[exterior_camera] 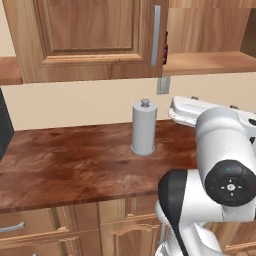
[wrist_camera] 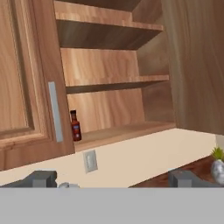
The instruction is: Move the condiment bottle and condiment bottle from the cabinet to the dining counter.
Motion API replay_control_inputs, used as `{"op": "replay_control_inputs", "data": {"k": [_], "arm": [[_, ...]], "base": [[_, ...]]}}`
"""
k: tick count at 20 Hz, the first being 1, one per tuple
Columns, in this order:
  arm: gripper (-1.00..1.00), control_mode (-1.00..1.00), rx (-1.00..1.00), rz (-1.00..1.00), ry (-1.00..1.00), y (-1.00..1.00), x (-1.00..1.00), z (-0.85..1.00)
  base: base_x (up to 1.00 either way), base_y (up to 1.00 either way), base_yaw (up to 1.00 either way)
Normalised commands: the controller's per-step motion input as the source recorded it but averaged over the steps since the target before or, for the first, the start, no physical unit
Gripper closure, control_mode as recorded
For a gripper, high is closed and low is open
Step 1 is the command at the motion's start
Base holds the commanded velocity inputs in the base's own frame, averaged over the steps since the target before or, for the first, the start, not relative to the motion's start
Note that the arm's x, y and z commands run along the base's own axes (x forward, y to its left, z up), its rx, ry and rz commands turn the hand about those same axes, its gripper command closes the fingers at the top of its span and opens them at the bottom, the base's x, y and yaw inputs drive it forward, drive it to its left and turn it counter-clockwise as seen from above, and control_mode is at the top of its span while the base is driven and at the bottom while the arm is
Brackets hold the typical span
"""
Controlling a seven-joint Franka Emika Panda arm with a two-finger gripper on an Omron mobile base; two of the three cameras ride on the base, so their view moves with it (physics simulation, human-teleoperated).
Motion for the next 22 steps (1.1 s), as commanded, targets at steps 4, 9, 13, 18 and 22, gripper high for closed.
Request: {"op": "replay_control_inputs", "data": {"k": [4, 9, 13, 18, 22], "arm": [[-1.00, -1.00, 0.00, 0.00, -0.03, 0.18, 0.54, 0.29], [-1.00, -1.00, -0.01, 0.00, 0.00, 0.00, 0.57, 0.29], [-1.00, -1.00, -0.01, 0.01, 0.00, 0.00, 0.66, 0.26], [-1.00, -1.00, 0.00, 0.07, 0.00, -0.01, 0.66, 0.08], [-1.00, -1.00, 0.00, 0.14, 0.00, -0.13, 0.63, 0.02]], "base": [[0.00, 0.00, 0.00], [0.00, 0.00, 0.00], [0.00, 0.00, 0.00], [0.00, 0.00, 0.00], [0.00, 0.00, 0.00]]}}
